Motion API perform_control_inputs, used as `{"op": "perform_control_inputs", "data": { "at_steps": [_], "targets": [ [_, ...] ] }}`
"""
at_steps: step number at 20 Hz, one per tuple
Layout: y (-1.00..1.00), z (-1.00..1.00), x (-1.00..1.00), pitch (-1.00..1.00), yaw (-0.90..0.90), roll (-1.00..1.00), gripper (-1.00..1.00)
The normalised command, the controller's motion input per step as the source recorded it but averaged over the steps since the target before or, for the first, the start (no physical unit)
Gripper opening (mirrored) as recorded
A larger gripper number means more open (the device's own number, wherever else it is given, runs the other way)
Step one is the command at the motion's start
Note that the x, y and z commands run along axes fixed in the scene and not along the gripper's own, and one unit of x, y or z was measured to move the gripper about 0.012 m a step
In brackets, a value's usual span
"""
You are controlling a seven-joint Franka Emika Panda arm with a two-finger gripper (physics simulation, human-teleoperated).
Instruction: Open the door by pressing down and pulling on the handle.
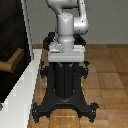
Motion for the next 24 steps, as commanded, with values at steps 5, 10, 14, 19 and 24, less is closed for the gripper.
{"op": "perform_control_inputs", "data": {
  "at_steps": [5,10,14,19,24],
  "targets": [
    [0.00,0.00,0.00,0.00,0.00,0.00,1.00],
    [0.00,0.20,0.00,0.00,0.00,0.00,1.00],
    [0.00,0.75,0.00,0.00,0.00,0.00,1.00],
    [0.00,0.80,0.00,0.00,0.00,0.00,1.00],
    [0.00,0.60,0.00,0.00,0.00,0.00,1.00]
  ]
}}
